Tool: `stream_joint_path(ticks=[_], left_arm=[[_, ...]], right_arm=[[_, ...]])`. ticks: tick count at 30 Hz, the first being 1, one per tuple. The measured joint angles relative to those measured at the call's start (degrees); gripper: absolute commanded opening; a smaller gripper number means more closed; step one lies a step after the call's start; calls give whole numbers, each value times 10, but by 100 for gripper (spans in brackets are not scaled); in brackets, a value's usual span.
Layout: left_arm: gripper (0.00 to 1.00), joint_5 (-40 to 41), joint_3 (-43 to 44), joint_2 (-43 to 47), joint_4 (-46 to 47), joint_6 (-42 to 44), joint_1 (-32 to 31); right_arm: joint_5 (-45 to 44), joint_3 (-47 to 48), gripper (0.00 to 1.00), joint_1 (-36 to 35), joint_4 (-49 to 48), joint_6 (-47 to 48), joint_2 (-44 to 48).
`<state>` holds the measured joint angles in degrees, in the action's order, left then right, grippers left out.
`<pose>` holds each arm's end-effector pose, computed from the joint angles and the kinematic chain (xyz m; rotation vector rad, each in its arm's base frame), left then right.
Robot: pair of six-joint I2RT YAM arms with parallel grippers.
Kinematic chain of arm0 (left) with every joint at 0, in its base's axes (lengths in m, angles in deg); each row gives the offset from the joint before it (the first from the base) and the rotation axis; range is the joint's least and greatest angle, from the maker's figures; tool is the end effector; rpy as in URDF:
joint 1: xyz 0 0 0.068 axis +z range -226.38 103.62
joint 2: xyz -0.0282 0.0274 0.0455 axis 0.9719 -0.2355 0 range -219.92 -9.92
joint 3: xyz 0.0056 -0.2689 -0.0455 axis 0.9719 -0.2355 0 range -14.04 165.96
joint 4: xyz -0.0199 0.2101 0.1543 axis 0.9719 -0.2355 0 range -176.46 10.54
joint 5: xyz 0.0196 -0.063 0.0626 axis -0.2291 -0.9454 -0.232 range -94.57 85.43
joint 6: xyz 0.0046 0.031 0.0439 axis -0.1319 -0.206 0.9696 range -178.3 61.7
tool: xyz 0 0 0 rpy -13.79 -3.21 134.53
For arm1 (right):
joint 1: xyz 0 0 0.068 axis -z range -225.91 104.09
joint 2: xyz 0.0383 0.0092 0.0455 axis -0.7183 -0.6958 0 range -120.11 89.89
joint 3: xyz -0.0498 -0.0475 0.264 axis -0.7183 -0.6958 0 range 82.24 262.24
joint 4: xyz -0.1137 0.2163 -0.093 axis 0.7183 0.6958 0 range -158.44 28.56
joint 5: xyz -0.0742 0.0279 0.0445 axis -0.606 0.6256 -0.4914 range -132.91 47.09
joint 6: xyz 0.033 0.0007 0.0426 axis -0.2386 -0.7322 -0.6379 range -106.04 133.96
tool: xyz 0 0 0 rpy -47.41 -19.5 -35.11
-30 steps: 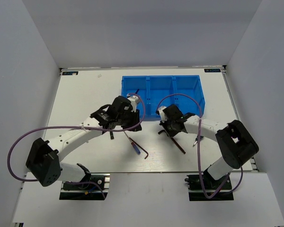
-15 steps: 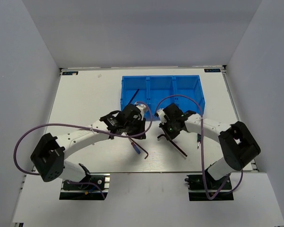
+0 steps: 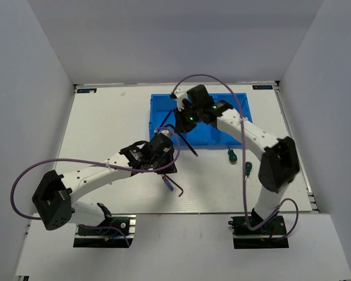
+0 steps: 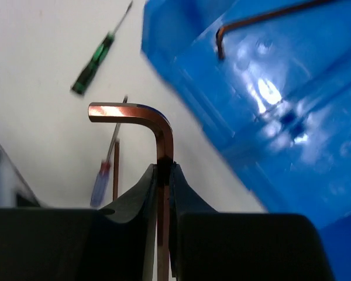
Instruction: Sort the tools into containers
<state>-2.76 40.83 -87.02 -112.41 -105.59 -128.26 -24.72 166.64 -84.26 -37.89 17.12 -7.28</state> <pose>0.1695 -0.2141 0.2437 0.0934 2.6576 -0.6078 0.2940 0.2467 0.3059 -0.9939 2.1604 0.6714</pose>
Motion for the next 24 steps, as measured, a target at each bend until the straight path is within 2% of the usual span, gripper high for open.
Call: stream_joint_path(ticks=[5, 11, 14, 15, 16, 17, 19, 21, 24], left_arm=[[30, 24, 0, 16, -6, -34, -4], [34, 40, -9, 26, -18, -73, -10], [36, 45, -20, 36, -23, -86, -11], [38, 47, -22, 36, -25, -89, -11], [40, 49, -23, 36, -25, -92, -11], [40, 50, -23, 33, -24, -94, -11], [40, 51, -23, 23, -18, -97, -11], [40, 50, -22, -2, -9, -97, -11], [29, 48, 3, -67, -16, -95, -14]], right_arm=[[-17, 165, 0, 1, -31, -74, -149], [-80, 294, 0, 1, -59, -146, -254], [-108, 322, 0, 3, -84, -162, -283], [-114, 322, 17, 4, -87, -164, -287], [-118, 321, 27, 5, -88, -166, -290], [-121, 320, 45, 7, -89, -166, -295], [-123, 320, 56, 9, -92, -169, -299], [-118, 320, 57, 14, -96, -166, -298], [-100, 301, 66, 25, -106, -163, -278]])
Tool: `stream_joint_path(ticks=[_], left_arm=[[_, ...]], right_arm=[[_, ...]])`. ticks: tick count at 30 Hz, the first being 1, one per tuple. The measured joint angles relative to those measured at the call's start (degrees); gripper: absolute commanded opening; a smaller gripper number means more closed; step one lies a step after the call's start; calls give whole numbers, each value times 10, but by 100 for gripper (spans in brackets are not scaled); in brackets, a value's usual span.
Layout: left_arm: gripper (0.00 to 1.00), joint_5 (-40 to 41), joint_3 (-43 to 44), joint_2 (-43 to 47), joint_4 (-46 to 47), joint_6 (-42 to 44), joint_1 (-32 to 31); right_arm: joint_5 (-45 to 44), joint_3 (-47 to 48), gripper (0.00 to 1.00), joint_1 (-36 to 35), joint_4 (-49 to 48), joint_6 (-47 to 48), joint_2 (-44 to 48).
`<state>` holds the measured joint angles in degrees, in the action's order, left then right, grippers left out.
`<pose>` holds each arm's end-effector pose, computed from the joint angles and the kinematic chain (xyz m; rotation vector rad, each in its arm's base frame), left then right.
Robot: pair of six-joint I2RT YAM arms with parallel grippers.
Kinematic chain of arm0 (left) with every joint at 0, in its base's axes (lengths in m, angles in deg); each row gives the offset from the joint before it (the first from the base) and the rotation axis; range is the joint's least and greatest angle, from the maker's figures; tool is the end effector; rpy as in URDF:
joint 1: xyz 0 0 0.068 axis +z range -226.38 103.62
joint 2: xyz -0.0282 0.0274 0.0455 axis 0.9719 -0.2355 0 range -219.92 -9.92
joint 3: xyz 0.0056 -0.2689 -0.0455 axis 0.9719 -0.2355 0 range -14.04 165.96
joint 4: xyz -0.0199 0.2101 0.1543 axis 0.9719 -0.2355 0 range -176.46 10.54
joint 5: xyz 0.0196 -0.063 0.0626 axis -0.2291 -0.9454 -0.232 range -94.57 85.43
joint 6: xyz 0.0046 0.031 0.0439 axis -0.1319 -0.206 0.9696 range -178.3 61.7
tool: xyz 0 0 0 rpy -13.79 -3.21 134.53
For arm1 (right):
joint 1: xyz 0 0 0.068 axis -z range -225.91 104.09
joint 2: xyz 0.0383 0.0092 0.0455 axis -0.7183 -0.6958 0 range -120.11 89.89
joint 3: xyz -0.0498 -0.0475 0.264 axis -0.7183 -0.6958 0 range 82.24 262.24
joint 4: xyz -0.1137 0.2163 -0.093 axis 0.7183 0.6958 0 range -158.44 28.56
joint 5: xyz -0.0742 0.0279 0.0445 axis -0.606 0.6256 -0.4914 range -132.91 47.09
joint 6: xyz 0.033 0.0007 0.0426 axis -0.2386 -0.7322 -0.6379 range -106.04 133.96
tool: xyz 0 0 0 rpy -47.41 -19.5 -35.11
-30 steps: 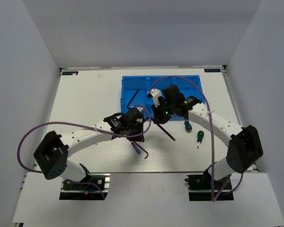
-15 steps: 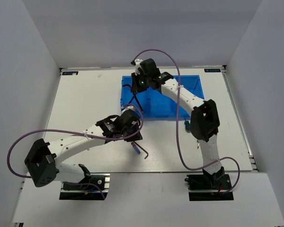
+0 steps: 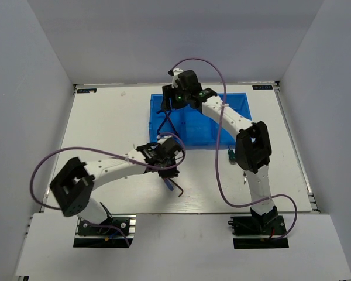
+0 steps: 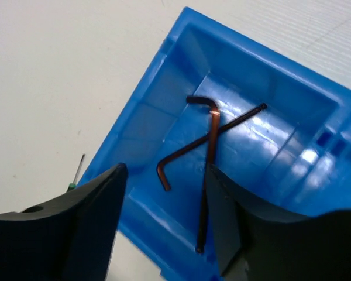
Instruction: Sort the tools into containers
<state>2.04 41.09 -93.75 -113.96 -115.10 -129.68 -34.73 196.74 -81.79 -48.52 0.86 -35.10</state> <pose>0.1734 -0.2257 0.2133 -0.1216 2.7441 -0.4456 0.4163 0.3073 0.2890 -0.5143 2.1042 0.6545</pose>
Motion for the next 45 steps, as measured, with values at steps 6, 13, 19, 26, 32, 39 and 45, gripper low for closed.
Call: stream_joint_path(ticks=[6, 13, 19, 26, 32, 39, 45], left_arm=[[24, -2, 98, -113, -43, 3, -16], [38, 1, 133, -135, -103, -27, -35], [42, 1, 133, -165, -120, -46, -39], [45, 3, 133, -215, -116, -57, -39], [44, 5, 129, -215, -111, -76, -38], [10, 9, 113, -208, -106, -92, -33], [0, 12, 133, -226, -123, -83, -36]], right_arm=[[29, -161, 6, 53, -7, 31, 171], [79, -319, 43, 160, 16, 38, 332], [123, -480, 47, 205, 55, 60, 389], [155, -559, 47, 249, 71, 76, 465], [177, -583, 47, 282, 71, 77, 495], [200, -594, 47, 313, 72, 77, 498], [222, -601, 46, 342, 83, 82, 515]])
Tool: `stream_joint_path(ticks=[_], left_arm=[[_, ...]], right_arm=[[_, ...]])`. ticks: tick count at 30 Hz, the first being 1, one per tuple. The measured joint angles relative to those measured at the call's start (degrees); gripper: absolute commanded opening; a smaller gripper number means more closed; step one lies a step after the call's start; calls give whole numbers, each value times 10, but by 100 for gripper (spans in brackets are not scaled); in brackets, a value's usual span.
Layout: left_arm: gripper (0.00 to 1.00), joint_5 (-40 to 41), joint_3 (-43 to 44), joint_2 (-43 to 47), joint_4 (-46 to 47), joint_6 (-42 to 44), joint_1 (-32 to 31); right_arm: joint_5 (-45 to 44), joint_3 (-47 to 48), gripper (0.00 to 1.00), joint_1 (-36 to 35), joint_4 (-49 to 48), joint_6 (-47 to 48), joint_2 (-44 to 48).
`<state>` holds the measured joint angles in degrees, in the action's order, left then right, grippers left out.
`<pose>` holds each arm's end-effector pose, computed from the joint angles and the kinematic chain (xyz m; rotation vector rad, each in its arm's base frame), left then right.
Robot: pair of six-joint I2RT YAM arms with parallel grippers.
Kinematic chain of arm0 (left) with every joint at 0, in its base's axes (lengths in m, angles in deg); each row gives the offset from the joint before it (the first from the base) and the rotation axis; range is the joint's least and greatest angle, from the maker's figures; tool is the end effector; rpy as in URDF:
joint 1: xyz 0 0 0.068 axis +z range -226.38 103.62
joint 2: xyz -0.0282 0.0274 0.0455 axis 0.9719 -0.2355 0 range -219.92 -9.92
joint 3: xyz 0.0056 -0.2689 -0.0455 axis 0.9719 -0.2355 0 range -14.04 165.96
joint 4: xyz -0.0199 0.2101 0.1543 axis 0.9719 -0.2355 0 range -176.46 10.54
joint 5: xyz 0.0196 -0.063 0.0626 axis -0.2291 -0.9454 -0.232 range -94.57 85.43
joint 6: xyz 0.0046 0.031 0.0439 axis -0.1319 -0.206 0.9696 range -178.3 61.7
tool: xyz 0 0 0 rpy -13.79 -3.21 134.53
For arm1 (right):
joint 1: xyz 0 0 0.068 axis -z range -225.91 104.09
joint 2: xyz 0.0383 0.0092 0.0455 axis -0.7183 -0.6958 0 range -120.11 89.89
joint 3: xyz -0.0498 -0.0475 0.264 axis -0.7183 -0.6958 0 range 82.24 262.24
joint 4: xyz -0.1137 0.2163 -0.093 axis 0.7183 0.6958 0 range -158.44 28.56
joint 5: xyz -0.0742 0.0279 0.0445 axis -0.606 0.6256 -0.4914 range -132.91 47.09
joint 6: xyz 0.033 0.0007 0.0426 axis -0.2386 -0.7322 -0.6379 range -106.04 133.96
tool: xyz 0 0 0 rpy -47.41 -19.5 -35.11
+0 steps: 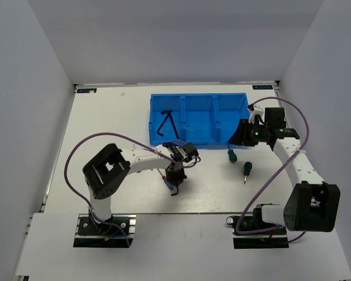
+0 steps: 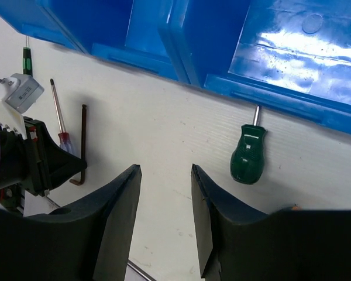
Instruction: Sort the tools into containers
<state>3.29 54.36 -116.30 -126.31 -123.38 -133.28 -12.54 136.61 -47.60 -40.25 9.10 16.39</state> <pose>0.1866 -0.2773 0.1545 -0.2216 2.9697 -0.0185 0.2665 0.0259 0.2661 -0.1836 2.3495 0.6873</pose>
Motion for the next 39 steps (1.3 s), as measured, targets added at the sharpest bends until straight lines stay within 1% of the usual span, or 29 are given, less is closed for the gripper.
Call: stream_joint_path(ticks=[5, 6, 8, 10, 12, 13, 14, 15, 17, 18, 19, 21, 23, 24, 27, 28, 29, 31, 35, 37, 39], left_arm=[[0, 6, 16, -5, -7, 31, -6], [0, 10, 23, -9, -7, 42, -9], [0, 19, 38, -14, -3, 65, -17], [0, 25, 56, -13, -1, 83, -25], [0, 28, 72, 0, -3, 94, -31], [0, 31, 80, 12, -8, 98, -33], [0, 33, 85, 25, -11, 102, -34], [0, 34, 88, 44, -14, 103, -34], [0, 47, 91, 83, -23, 106, -30], [0, 58, 92, 105, -28, 108, -26], [0, 69, 96, 122, -35, 111, -20], [0, 91, 113, 142, -45, 117, -4], [0, 108, 134, 144, -44, 128, 18], [0, 118, 144, 141, -41, 135, 30], [0, 141, 175, 118, -35, 157, 66], [0, 149, 187, 104, -33, 164, 80], [0, 155, 197, 90, -27, 173, 92], [0, 168, 221, 60, -21, 186, 117], [0, 184, 262, 4, -10, 224, 164], [0, 187, 298, -30, -10, 243, 190], [7, 189, 335, -61, -11, 261, 208]], right_arm=[[19, -17, 46, 26, 12, 12, 9], [23, -19, 49, 31, 19, 15, 9], [32, -21, 52, 39, 26, 21, 9], [36, -21, 52, 44, 34, 38, 9], [36, -21, 47, 47, 43, 56, 8], [33, -21, 41, 48, 47, 65, 7], [30, -20, 39, 48, 52, 76, 5], [27, -20, 37, 48, 57, 88, 2], [16, -21, 37, 48, 65, 111, -8], [9, -25, 40, 48, 64, 122, -13], [3, -33, 46, 48, 62, 134, -17], [-13, -55, 53, 48, 58, 152, -22], [-28, -71, 57, 47, 58, 169, -31], [-34, -76, 59, 47, 57, 175, -37], [-49, -81, 60, 46, 45, 190, -49], [-52, -81, 64, 46, 39, 194, -53], [-56, -81, 64, 46, 33, 197, -55], [-62, -81, 68, 45, 20, 203, -61], [-72, -81, 70, 35, -4, 208, -81], [-77, -84, 70, 28, -23, 208, -90], [-83, -94, 70, 16, -44, 205, -94]])
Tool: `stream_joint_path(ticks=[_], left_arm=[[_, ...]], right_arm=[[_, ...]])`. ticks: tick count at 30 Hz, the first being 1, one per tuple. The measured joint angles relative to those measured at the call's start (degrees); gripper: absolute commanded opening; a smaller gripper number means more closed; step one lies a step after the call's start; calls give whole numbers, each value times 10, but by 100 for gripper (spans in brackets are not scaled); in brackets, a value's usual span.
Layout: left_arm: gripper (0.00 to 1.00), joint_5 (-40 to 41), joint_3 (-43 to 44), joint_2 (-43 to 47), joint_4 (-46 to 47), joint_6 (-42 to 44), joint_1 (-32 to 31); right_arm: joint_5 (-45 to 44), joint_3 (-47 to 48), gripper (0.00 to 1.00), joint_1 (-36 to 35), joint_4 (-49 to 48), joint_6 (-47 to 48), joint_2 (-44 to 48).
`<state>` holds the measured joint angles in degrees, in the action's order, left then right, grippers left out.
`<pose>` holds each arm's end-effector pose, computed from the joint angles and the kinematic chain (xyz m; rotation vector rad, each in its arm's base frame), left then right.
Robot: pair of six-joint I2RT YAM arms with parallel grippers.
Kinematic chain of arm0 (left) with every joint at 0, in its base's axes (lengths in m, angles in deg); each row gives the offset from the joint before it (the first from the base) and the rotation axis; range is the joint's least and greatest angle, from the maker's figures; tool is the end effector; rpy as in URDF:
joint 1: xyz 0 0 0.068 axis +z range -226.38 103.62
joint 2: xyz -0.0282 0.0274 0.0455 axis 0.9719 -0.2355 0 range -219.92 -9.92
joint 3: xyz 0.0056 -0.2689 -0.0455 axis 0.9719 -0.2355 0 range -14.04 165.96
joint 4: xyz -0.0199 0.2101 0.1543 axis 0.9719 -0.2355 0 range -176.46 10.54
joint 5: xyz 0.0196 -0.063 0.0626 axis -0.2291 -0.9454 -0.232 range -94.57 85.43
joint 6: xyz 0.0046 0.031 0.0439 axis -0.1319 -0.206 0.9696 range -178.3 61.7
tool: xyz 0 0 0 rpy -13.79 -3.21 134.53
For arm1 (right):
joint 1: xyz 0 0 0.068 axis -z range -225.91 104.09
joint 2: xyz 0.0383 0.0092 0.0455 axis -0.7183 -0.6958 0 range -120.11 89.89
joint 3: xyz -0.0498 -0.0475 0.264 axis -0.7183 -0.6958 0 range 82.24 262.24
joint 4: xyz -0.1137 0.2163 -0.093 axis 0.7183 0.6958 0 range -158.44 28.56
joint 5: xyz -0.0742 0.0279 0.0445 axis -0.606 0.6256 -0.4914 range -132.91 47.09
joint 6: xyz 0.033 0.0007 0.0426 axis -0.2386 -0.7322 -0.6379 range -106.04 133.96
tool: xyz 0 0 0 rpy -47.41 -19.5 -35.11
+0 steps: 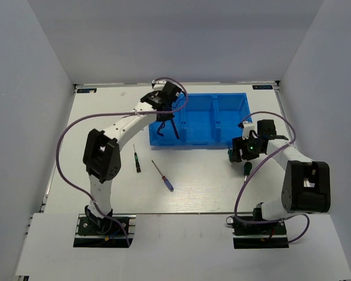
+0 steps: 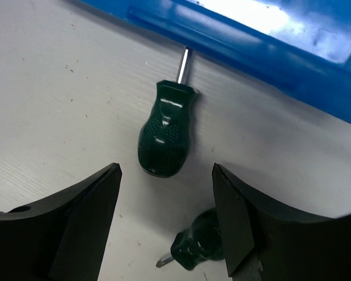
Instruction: Sort the tools into containers
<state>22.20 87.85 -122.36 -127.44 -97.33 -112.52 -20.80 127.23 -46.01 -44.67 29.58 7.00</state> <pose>0.3549 -0.2393 0.2814 -0.2242 2.4265 0.0406 0.2683 0.0139 0.1782 -0.4776 2.5320 0.4104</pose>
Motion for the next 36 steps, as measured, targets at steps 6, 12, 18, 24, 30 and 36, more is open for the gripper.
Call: stream_joint_path(ticks=[6, 12, 18, 24, 30, 36], left_arm=[[12, -7, 42, -53, 4, 42, 23], [44, -18, 59, -82, 5, 59, 24], [58, -28, 61, -81, 8, 64, 25], [49, -68, 6, -27, 62, 105, 17], [38, -181, -115, 150, 140, 176, -15], [38, -291, -215, 289, 212, 206, -39]], right_arm=[[-26, -33, 70, -42, -74, -24, -2], [-69, -46, 68, -67, -142, -47, -18], [-102, -46, 55, -86, -186, -63, -34], [-126, -46, 0, -94, -189, -68, -30], [-75, -40, 0, -93, -64, -41, 46], [66, 49, 0, -98, 77, -14, 89]])
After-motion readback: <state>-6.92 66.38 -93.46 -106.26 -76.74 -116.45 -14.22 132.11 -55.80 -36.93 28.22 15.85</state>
